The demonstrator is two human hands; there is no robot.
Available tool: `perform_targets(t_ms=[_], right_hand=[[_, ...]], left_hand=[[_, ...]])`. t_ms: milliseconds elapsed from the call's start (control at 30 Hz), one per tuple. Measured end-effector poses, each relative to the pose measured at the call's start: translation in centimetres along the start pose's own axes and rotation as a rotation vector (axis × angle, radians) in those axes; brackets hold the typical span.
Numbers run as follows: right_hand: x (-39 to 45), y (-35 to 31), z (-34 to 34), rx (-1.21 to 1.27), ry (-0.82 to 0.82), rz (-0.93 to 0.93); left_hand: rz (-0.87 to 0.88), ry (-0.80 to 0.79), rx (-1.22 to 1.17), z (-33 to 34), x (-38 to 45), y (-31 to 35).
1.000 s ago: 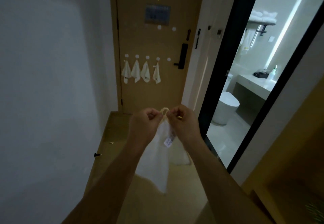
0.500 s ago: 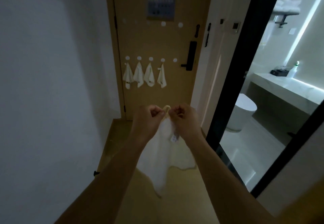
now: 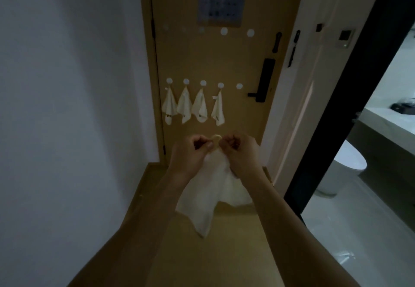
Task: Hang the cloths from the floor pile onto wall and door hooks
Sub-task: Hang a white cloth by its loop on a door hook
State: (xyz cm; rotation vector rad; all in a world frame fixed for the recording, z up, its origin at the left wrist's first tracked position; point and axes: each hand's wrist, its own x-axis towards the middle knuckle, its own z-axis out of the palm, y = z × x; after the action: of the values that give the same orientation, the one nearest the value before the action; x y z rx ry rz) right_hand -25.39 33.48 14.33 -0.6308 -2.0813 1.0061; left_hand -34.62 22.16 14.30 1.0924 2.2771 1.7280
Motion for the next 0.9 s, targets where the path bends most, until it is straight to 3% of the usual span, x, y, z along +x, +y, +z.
perform_targets(t_ms=[433,633,900], right_hand=[[18.6,9.5,2.9,0.009,0.087,0.102],[27.9,12.9,4.9,-0.05,0.16,0.137],[39.0,16.9,8.1,-0.083,0.215,0.173]], left_hand=[[0.013,-0.061,-0.134,9.6,20.1,-6.9],[0.014,-0.168,-0.179,12.7,30.5,-9.2],[0.105,-0.105,-0.143,16.5,41.9,-12.6]])
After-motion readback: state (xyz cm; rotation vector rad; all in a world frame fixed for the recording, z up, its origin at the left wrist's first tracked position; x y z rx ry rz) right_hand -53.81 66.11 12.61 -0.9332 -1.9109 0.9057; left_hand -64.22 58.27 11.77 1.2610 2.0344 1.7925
